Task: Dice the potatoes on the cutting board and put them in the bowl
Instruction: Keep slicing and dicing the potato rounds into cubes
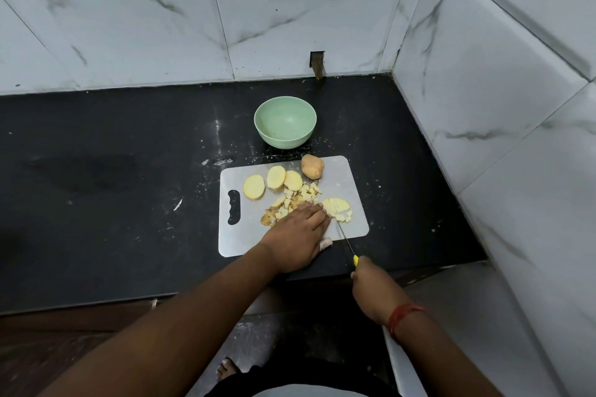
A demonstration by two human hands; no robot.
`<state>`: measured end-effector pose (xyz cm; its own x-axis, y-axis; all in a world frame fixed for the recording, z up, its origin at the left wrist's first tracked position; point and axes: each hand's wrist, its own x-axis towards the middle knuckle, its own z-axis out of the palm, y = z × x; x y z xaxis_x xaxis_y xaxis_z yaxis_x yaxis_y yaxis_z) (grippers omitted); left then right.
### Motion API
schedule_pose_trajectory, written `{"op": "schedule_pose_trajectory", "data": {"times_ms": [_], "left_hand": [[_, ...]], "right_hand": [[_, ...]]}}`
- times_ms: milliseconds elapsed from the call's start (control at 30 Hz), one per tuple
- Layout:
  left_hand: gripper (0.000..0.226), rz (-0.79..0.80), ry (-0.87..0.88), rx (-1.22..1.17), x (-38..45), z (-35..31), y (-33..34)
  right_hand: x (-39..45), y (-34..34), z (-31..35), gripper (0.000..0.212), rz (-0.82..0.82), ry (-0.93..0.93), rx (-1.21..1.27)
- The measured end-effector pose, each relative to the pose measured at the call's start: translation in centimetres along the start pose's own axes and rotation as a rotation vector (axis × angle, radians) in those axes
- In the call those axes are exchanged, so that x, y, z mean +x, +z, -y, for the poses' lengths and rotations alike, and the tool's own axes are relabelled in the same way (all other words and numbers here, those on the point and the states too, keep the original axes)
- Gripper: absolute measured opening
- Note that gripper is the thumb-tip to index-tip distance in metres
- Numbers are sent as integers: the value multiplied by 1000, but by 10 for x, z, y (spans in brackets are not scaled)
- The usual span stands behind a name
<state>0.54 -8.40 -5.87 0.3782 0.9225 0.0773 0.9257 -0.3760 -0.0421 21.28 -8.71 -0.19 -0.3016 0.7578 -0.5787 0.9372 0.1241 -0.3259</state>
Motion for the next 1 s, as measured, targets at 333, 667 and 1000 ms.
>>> {"op": "schedule_pose_trajectory", "data": {"times_ms": [333,667,1000], "left_hand": [[59,-77,-9,-12,-6,-1,-1],[56,-77,-59,-12,-10,2,1],[61,-101,-70,-41,-7,3,3]], "right_hand": [[4,-20,21,8,-90,-45,78],[32,-34,44,22,-47,-18,-25],[36,-31,46,22,-34,-2,-27]]}}
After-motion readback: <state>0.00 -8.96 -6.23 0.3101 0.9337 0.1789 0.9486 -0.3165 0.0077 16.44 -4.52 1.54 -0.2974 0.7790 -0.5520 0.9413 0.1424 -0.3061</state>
